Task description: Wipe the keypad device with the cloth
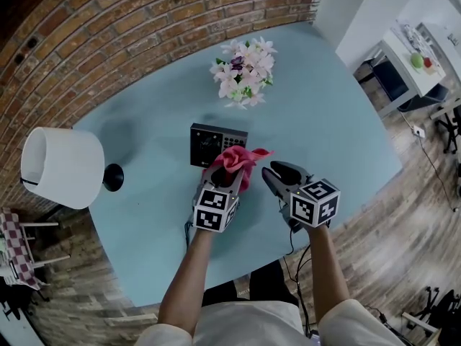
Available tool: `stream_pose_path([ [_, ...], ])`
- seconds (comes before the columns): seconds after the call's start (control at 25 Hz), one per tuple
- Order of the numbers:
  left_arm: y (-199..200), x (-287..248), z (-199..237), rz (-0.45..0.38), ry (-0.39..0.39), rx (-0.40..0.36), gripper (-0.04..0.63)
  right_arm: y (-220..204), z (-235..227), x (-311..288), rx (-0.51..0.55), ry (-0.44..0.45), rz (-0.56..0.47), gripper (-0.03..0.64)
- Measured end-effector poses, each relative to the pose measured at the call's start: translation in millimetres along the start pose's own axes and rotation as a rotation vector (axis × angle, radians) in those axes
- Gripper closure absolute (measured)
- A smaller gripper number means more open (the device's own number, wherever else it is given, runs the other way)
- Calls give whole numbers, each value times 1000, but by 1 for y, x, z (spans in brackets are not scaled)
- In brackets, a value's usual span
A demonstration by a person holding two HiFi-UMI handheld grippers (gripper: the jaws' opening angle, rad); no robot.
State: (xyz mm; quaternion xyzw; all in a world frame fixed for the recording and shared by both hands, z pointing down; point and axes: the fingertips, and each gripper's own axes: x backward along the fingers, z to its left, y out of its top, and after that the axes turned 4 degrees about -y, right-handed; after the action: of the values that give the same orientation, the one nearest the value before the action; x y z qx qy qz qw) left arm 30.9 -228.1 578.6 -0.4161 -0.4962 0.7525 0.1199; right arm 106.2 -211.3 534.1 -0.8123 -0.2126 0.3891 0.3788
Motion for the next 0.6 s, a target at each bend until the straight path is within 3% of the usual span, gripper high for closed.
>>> stream_pose_path([
  [0.24, -13, 3, -2, 45, -6, -36, 446, 3, 6, 4, 11, -5, -9, 506],
  [0.6, -38, 28, 3, 70, 6, 18, 446, 13, 14, 22, 29, -63, -36, 506],
])
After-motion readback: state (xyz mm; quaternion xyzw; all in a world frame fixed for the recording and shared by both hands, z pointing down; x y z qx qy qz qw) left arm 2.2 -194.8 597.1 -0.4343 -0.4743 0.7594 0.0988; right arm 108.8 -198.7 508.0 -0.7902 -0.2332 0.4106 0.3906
